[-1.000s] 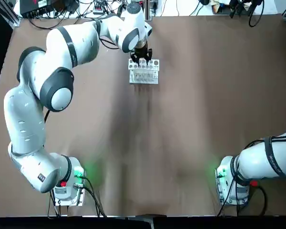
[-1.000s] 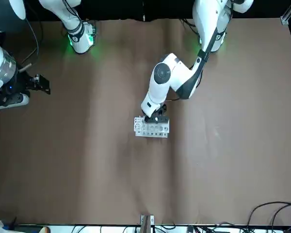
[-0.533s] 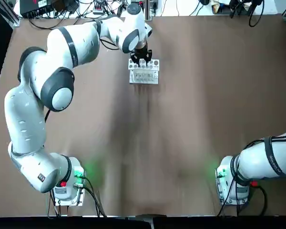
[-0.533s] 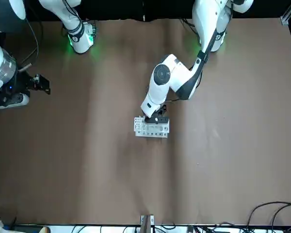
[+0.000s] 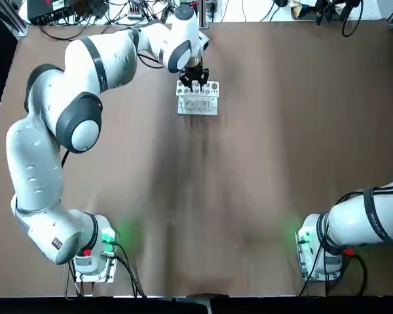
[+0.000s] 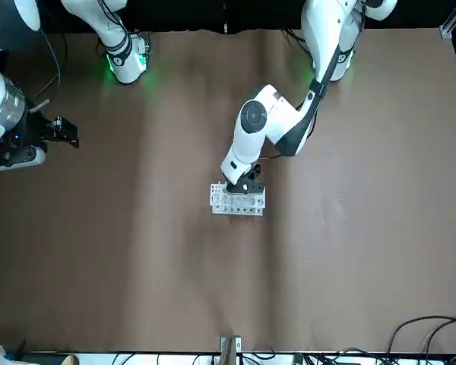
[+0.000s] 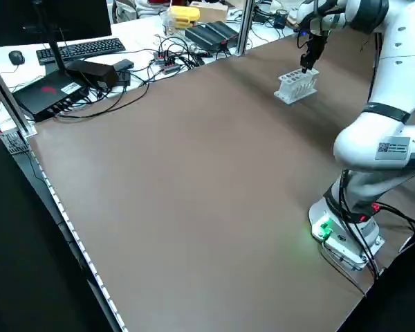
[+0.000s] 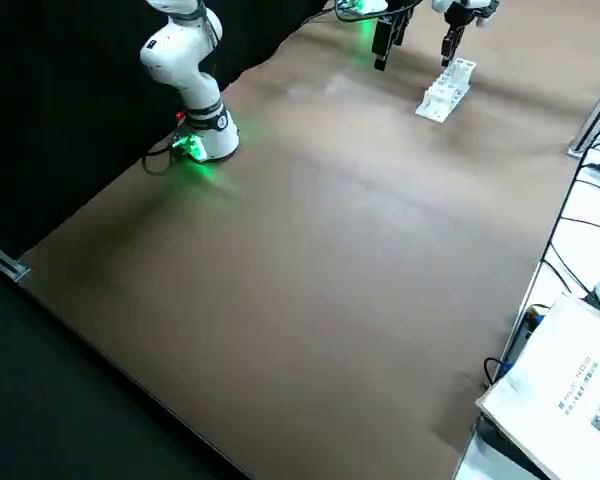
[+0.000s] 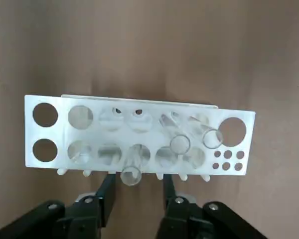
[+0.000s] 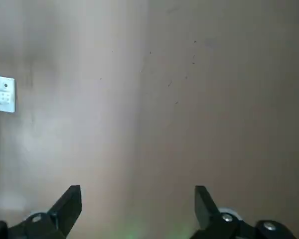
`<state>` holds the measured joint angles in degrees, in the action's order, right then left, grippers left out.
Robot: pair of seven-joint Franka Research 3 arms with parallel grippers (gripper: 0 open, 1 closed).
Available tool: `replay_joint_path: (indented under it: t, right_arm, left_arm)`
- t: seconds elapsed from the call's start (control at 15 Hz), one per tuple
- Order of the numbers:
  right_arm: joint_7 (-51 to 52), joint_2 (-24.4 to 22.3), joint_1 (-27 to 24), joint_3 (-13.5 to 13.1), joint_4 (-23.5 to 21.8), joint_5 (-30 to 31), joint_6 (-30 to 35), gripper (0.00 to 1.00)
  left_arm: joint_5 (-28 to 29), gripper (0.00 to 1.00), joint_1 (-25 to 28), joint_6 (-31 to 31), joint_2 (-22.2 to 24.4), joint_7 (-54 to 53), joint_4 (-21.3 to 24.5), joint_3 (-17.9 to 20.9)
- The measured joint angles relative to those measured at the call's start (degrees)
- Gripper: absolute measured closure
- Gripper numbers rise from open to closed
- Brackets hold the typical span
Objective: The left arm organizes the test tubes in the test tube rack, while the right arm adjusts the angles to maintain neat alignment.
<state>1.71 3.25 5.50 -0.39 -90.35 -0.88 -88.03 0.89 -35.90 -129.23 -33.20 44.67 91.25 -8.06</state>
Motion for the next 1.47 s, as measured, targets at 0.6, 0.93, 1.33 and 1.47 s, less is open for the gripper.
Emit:
replay_joint_path:
  t: [0.6,0.93,1.33,1.47]
  right_arm:
    - [0.0,0.0,-0.1,-0.1,0.0,0.0,0.0,0.00]
    - [0.0,0.0,-0.3,-0.2,0.0,0.0,0.0,0.00]
    - [0.1,0.0,-0.5,-0.2,0.0,0.1,0.3,0.00]
    - [0.4,0.0,-0.2,0.2,-0.1,0.1,0.3,0.00]
  left_arm:
    - [0.0,0.62,0.0,0.0,0.0,0.0,0.0,0.0]
    - [0.1,0.61,0.1,0.0,0.0,-0.1,0.0,0.2]
    - [0.3,0.63,0.1,0.0,0.0,-0.1,0.0,0.4]
    - [0.5,0.64,0.1,0.0,0.0,-0.1,0.0,0.4]
